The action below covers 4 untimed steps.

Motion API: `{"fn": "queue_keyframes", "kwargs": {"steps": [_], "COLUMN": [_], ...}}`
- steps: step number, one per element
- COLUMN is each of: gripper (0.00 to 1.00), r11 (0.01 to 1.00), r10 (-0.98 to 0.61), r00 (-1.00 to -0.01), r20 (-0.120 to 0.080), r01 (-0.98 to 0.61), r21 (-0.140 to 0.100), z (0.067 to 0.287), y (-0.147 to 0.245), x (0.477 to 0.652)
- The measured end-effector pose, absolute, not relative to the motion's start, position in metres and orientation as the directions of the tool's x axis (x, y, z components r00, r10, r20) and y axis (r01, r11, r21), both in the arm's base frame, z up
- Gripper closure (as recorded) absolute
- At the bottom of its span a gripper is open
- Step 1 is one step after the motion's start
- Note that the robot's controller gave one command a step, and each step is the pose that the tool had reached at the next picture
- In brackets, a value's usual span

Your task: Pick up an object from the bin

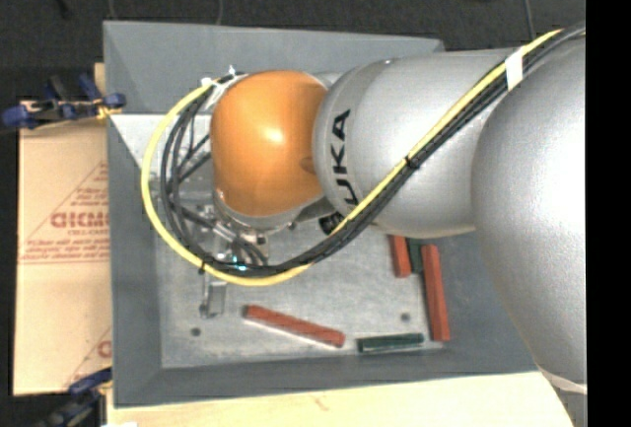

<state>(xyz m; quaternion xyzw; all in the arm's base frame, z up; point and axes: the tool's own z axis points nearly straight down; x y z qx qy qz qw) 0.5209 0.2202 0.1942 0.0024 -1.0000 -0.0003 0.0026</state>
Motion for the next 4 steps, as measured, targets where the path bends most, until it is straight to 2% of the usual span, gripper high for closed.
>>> {"fn": "queue_keyframes", "kwargs": {"steps": [1,2,3,4], "gripper": [0.0,0.0,1.0,1.0], "r11": [0.98,0.994,0.995,0.997], "r10": [0.2,0.105,0.103,0.077], "r00": [-0.98,-0.995,-0.995,-0.997], "r20": [0.004,0.002,-0.002,-0.011], "r01": [0.2,0.105,0.103,0.077], "r21": [-0.003,-0.004,0.002,0.0], "z": [0.085,0.069,0.07,0.217], "y": [0.145,0.078,0.083,0.055], "x": [0.53,0.499,0.501,0.493]}}
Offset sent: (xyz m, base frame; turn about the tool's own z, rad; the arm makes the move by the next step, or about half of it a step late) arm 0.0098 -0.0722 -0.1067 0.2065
